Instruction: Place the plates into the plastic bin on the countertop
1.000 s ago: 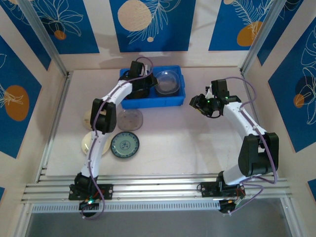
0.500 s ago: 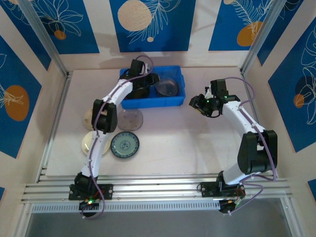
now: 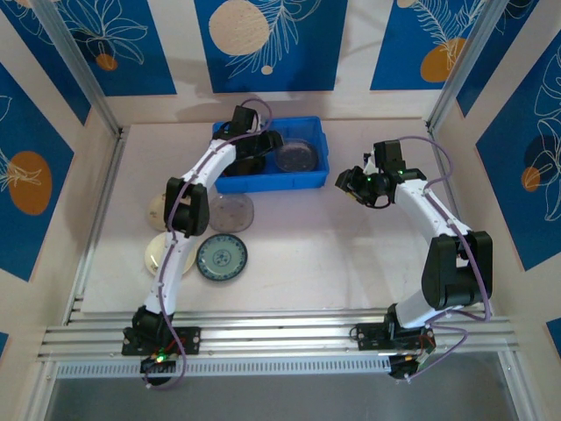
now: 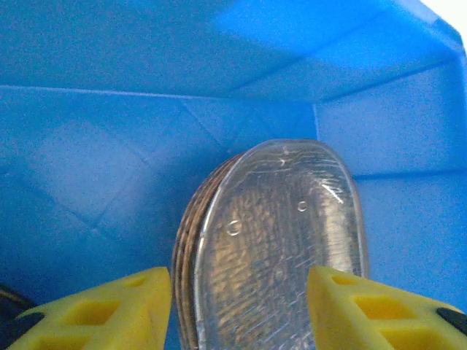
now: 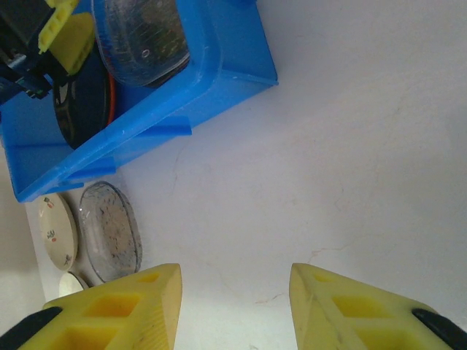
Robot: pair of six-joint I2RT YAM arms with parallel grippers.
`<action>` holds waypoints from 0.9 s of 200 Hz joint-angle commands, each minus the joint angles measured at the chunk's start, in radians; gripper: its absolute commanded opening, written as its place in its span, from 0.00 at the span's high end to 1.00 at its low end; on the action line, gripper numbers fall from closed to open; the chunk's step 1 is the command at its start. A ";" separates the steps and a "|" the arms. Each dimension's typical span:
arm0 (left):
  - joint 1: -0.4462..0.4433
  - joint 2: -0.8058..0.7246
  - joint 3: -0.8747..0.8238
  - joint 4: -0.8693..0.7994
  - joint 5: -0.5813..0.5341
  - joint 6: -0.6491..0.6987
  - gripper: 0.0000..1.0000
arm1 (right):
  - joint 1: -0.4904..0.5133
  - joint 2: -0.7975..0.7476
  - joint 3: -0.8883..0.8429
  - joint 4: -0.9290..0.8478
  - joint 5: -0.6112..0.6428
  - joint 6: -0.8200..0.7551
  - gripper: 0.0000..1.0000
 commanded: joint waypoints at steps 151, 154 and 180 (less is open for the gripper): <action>-0.043 -0.026 -0.009 0.048 -0.013 -0.027 0.76 | 0.004 -0.034 -0.014 0.001 -0.022 -0.007 0.57; -0.043 -0.026 -0.011 0.050 -0.012 -0.028 0.77 | 0.004 -0.032 -0.013 0.000 -0.022 -0.007 0.57; -0.043 -0.016 -0.019 0.064 -0.004 -0.035 0.78 | 0.005 -0.029 -0.010 0.000 -0.021 -0.007 0.57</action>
